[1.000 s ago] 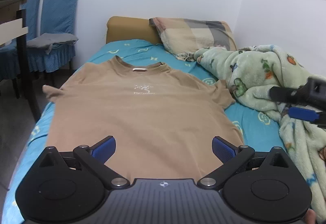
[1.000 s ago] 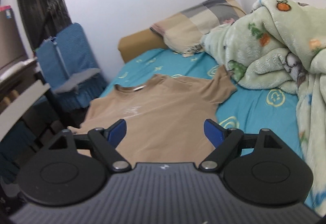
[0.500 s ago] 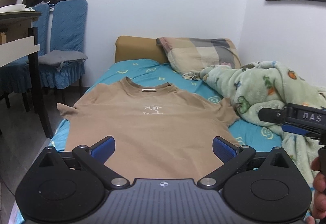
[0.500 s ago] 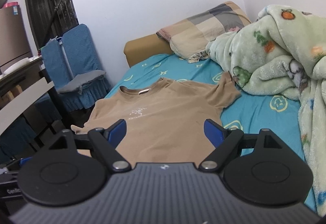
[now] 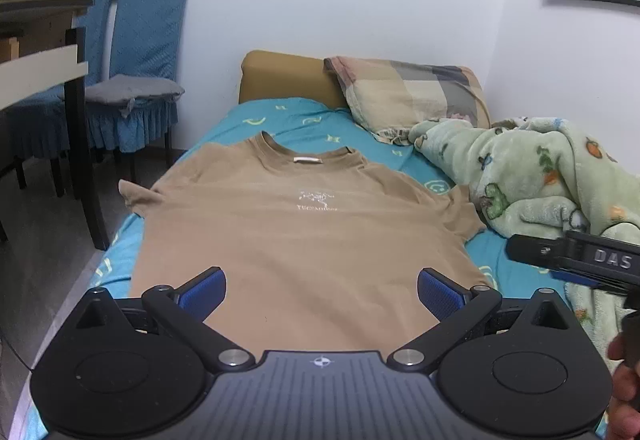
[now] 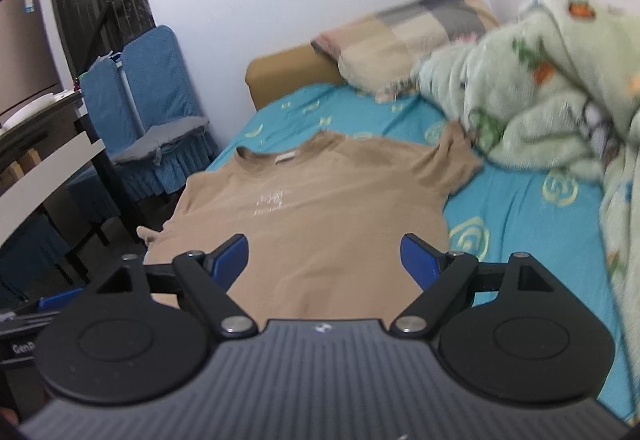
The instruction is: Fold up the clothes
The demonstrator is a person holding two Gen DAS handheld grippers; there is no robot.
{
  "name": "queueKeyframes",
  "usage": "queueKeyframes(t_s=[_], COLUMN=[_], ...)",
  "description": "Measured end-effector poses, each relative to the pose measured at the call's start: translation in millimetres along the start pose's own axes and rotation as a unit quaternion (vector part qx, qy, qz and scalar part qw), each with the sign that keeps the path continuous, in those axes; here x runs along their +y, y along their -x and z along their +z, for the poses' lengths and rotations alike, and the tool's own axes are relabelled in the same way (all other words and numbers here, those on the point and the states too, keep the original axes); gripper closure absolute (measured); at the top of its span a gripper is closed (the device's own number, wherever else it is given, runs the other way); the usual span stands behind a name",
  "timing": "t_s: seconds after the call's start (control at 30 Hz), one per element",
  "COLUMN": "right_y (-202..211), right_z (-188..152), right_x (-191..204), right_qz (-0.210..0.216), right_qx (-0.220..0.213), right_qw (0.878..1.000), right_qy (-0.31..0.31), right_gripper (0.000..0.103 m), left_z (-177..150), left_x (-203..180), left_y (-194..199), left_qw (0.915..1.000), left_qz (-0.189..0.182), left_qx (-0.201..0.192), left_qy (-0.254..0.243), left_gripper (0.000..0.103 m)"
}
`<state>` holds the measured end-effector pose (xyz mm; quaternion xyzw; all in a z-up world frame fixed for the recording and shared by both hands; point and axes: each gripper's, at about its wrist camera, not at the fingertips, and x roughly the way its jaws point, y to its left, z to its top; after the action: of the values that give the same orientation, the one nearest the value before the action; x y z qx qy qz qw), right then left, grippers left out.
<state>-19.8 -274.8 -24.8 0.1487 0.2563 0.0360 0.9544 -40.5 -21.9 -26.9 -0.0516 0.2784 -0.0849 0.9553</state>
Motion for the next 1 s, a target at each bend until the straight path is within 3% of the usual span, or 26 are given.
queueKeyframes(t_s=[0.2, 0.4, 0.83, 1.0], right_y=[-61, -151, -294, -334], right_z=[18, 22, 37, 61], right_x=[-44, -130, -191, -199], right_qz=[-0.009, -0.017, -0.050, -0.047], right_qx=[0.008, -0.009, -0.038, -0.044], right_qw=[0.994, 0.970, 0.954, 0.957], right_qy=[-0.108, -0.243, -0.292, -0.282], right_gripper=[0.019, 0.018, 0.018, 0.018], left_z=[-7, -12, -15, -16], left_x=[3, 12, 42, 55], left_y=[-20, -41, -117, -140], left_qw=[0.9994, 0.9979, 0.9889, 0.9834], left_qz=[0.011, 0.019, 0.022, 0.034], left_qx=[0.028, 0.051, 0.108, 0.122], left_qy=[0.016, 0.036, 0.100, 0.130], left_gripper=[0.000, 0.000, 0.000, 0.000])
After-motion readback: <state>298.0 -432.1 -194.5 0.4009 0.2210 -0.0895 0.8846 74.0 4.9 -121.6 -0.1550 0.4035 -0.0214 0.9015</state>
